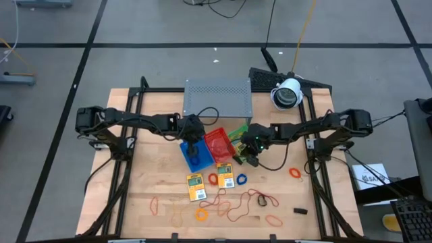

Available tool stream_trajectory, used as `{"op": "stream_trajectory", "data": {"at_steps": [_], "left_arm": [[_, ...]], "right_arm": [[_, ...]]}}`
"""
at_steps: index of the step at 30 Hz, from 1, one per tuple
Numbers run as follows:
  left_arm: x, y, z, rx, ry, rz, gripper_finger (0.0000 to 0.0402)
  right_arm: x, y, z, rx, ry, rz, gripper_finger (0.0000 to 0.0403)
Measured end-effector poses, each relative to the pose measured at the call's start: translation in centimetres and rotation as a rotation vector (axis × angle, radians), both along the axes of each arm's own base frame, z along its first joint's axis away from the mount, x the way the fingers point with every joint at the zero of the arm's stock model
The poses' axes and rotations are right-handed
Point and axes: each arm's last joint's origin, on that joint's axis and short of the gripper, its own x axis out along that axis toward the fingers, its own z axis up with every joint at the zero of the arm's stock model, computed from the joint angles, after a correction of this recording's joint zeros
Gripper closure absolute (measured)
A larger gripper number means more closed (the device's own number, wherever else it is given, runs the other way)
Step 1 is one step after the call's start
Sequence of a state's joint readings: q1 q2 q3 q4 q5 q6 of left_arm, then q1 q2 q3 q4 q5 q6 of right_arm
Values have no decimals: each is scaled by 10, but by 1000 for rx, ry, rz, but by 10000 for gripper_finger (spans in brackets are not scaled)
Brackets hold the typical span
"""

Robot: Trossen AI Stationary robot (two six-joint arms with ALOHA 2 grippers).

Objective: Pick & Place Office Desk Supplies
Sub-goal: Adjust the shelf

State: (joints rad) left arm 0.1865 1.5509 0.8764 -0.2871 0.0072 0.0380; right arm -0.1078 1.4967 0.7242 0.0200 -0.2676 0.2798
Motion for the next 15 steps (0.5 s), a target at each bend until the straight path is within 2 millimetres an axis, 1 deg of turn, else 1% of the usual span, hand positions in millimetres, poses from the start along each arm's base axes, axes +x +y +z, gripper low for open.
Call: {"op": "stream_trajectory", "data": {"at_steps": [5,9,12,15], "left_arm": [[0,0,0,3,-1,-38,401],[1,0,-2,8,0,-70,401],[5,1,-9,13,6,-99,401],[12,3,-24,-7,25,-126,401]], "right_arm": [[3,1,2,-3,-37,4,403],[3,1,2,11,-33,-10,403],[3,1,3,12,-35,-10,403],[3,3,3,12,-42,-6,403]]}}
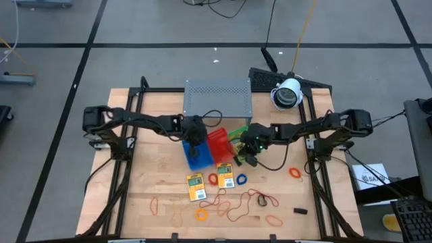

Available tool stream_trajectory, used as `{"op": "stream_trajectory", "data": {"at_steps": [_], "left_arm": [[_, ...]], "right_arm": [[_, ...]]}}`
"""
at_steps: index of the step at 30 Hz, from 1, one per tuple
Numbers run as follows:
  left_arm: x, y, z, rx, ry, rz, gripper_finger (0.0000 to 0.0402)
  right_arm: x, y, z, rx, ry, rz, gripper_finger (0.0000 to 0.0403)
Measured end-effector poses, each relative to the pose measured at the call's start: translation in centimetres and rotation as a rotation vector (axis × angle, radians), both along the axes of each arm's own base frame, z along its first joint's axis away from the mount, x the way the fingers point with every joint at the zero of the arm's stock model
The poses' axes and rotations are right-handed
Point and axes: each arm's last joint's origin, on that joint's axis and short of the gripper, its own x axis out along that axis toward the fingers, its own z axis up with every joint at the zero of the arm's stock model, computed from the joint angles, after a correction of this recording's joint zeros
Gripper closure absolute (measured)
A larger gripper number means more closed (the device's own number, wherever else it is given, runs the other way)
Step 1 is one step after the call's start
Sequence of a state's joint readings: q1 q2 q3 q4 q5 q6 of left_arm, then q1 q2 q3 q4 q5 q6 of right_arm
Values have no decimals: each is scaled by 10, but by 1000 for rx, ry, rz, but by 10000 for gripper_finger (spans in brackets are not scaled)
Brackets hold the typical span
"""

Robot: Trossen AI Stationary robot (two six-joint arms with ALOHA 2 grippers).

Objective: Pick & Place Office Desk Supplies
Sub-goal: Adjust the shelf

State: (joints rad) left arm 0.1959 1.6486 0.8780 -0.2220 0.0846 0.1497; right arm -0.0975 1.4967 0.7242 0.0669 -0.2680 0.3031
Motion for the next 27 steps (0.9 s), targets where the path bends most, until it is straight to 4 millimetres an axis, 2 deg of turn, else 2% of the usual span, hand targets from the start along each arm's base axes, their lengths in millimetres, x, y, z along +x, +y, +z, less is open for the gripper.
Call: {"op": "stream_trajectory", "data": {"at_steps": [6,10,14,23,27], "left_arm": [[8,9,-29,-6,44,-4,401],[7,11,-29,-13,44,0,401],[5,8,-21,-6,31,-5,400],[0,-6,11,40,-54,-23,400],[1,-12,14,32,-68,-29,400]], "right_arm": [[3,6,3,14,-44,40,403],[3,8,3,14,-44,46,403],[3,8,3,12,-45,45,403],[6,8,6,5,-89,42,403],[5,7,6,0,-80,35,403]]}}
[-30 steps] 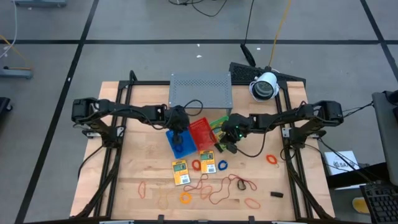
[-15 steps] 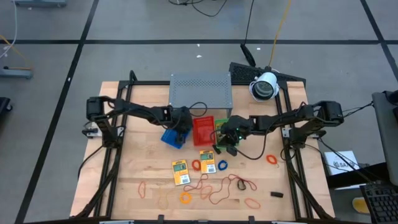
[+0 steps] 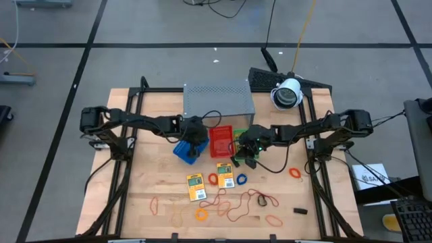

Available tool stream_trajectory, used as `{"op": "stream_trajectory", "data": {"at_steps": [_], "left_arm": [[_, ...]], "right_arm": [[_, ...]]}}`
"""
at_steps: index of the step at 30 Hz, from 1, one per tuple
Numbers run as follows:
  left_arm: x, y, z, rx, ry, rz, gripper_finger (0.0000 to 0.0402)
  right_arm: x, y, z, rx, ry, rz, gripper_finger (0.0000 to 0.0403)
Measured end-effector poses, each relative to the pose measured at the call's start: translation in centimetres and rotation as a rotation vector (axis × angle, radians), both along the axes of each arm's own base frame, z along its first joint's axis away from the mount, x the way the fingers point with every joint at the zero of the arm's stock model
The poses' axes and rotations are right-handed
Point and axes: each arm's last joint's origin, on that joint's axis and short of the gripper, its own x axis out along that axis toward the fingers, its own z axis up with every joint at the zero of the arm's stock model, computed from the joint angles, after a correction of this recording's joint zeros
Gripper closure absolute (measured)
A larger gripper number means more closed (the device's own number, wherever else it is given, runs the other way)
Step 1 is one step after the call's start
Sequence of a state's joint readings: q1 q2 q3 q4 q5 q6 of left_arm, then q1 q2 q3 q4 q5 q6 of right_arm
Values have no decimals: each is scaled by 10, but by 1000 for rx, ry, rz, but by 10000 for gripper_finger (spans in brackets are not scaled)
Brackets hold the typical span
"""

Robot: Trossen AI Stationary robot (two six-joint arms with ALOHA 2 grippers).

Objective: Pick & Place Office Desk Supplies
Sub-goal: Adjust the shelf

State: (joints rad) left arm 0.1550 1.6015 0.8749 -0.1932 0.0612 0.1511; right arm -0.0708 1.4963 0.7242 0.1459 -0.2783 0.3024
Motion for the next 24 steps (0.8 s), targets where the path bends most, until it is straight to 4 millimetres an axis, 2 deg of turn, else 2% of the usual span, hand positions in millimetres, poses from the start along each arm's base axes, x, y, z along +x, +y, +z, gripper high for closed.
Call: {"op": "stream_trajectory", "data": {"at_steps": [6,12,24], "left_arm": [[1,-6,0,11,-2,-7,399],[1,-11,0,5,1,-14,399],[3,-31,0,44,1,-51,399]], "right_arm": [[-1,-1,-2,-5,22,-10,403],[-3,3,-2,84,35,54,403],[-3,3,-2,82,44,53,403]]}}
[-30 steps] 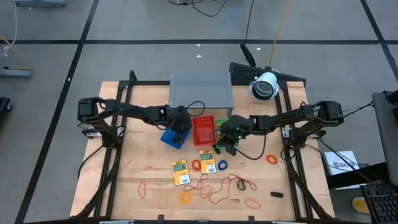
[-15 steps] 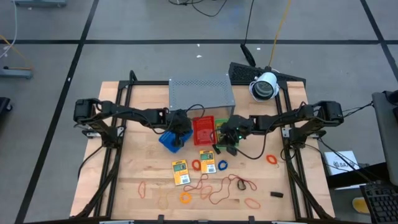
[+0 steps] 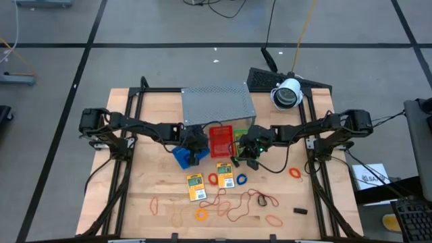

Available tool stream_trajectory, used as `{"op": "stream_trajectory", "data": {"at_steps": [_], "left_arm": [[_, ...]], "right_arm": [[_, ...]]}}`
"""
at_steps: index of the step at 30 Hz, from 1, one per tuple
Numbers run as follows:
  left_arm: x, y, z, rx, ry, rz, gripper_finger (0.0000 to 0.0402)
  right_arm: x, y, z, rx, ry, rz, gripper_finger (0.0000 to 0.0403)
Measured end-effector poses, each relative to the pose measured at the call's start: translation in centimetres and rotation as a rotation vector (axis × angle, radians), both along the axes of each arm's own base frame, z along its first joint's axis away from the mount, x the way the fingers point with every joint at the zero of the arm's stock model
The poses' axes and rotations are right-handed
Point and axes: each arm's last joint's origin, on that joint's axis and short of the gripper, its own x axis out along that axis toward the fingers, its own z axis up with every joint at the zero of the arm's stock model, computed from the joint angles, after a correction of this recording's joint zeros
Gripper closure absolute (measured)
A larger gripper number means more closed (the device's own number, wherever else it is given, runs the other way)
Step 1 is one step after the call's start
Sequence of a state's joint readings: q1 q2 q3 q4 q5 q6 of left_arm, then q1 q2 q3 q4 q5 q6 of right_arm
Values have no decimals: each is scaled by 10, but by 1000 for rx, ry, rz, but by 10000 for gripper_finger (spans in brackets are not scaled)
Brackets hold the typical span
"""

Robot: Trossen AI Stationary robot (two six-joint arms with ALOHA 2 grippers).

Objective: Pick & Place Office Desk Supplies
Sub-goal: Adjust the shelf

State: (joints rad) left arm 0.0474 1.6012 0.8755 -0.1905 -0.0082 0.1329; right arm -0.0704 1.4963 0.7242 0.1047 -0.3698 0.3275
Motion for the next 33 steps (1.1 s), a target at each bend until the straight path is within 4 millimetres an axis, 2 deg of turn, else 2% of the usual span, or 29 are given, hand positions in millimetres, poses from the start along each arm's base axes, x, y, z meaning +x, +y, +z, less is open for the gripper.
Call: {"op": "stream_trajectory", "data": {"at_steps": [12,26,33], "left_arm": [[1,-9,1,-59,-9,-72,399],[0,-4,1,-218,-7,-111,400],[1,-5,2,-223,-20,-118,399]], "right_arm": [[0,0,0,1,1,0,403],[0,0,0,8,5,-5,403],[0,0,0,7,5,-4,403]]}}
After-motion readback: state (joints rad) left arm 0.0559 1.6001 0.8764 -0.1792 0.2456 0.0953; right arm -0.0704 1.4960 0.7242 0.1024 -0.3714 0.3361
